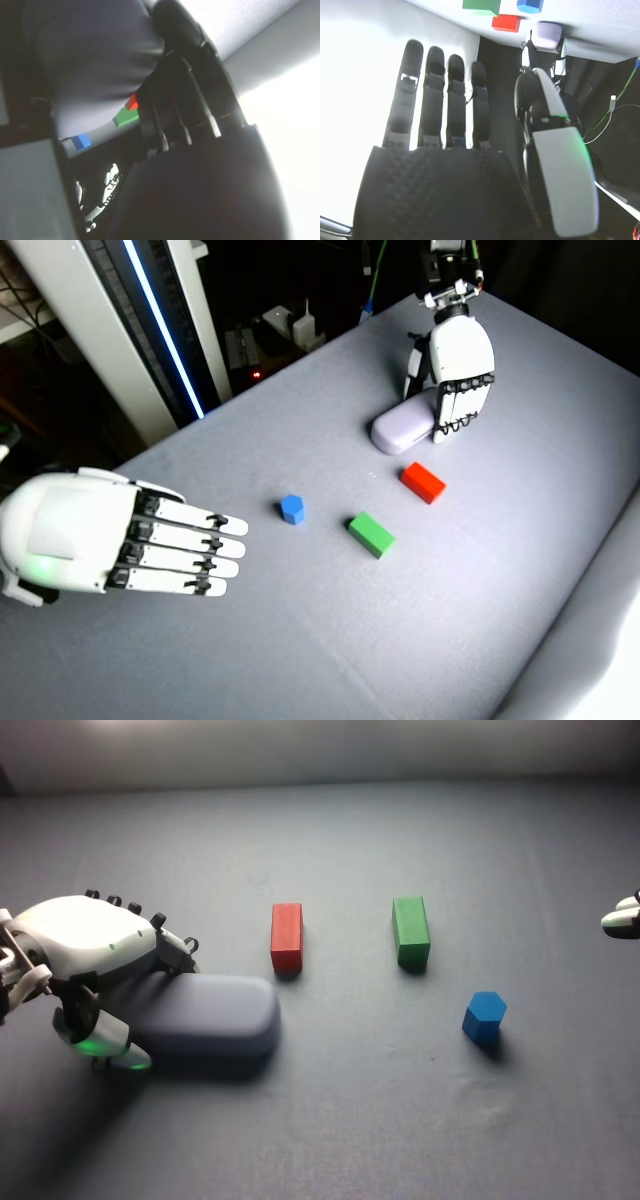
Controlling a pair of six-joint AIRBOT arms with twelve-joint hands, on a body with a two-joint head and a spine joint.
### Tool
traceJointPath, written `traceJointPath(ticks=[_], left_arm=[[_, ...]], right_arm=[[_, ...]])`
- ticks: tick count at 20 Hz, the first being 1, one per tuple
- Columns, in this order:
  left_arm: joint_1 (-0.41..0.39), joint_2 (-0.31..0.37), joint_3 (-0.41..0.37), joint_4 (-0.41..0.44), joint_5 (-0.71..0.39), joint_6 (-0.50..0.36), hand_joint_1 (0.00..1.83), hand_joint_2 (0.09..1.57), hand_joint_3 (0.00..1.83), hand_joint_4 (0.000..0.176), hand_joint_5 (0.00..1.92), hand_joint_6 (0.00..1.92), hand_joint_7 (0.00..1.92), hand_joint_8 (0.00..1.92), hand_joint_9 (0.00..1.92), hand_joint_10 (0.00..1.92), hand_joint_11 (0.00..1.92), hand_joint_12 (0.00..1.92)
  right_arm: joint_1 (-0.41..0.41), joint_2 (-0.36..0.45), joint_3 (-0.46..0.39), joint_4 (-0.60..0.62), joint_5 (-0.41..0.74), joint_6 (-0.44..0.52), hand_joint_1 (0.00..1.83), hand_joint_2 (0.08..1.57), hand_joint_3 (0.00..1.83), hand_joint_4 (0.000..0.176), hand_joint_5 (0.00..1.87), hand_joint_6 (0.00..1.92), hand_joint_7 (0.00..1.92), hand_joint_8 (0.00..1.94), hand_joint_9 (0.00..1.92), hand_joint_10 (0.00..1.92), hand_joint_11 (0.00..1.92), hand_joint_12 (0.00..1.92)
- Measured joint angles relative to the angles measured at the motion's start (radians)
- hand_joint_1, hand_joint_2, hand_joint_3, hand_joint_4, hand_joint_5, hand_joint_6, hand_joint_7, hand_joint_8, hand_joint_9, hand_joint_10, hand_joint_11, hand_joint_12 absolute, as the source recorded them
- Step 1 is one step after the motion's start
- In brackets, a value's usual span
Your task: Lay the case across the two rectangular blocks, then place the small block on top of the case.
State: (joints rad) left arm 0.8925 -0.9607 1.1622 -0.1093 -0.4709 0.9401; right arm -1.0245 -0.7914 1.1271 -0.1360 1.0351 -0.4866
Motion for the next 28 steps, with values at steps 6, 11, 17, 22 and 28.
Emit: traceJointPath(ticks=[6,11,17,22,28], left_arm=[[0.0,0.034,-0.031,-0.001,-0.113,-0.034,1.28,1.05,0.0,0.0,1.01,0.83,1.23,0.72,1.14,0.82,0.97,1.42],[-0.026,0.053,-0.049,0.044,-0.214,-0.127,1.28,1.05,0.0,0.0,1.05,0.75,1.19,0.81,1.1,0.88,0.98,1.28],[-0.263,-0.117,0.067,0.152,-0.177,-0.123,1.28,1.05,0.0,0.0,1.07,0.73,1.16,0.87,1.08,0.98,0.97,1.29],[-0.32,-0.174,0.116,0.166,-0.074,-0.117,1.28,1.04,0.0,0.0,1.08,0.77,1.2,0.77,1.12,1.04,0.98,1.35],[-0.33,-0.217,0.148,0.164,-0.035,-0.112,1.39,1.09,0.0,0.0,0.91,0.96,1.02,0.95,1.01,1.15,0.97,1.34]], right_arm=[[0.0,0.0,0.0,0.0,-0.002,0.0,0.7,1.3,0.0,0.0,0.5,0.0,0.48,0.0,0.49,0.0,0.25,0.72],[0.0,0.0,0.0,-0.003,0.0,0.0,0.68,1.3,0.0,0.0,0.51,0.0,0.48,0.0,0.5,0.0,0.25,0.75],[0.0,-0.011,0.006,-0.008,-0.002,0.007,0.66,1.29,0.0,0.0,0.5,0.0,0.49,0.0,0.51,0.0,0.26,0.74],[0.0,-0.014,0.01,-0.006,-0.008,0.008,0.67,1.29,0.0,0.0,0.5,0.0,0.48,0.0,0.49,0.0,0.24,0.74],[0.0,-0.016,0.012,-0.005,-0.008,0.008,0.64,1.29,0.0,0.0,0.51,0.0,0.48,0.0,0.51,0.01,0.27,0.74]])
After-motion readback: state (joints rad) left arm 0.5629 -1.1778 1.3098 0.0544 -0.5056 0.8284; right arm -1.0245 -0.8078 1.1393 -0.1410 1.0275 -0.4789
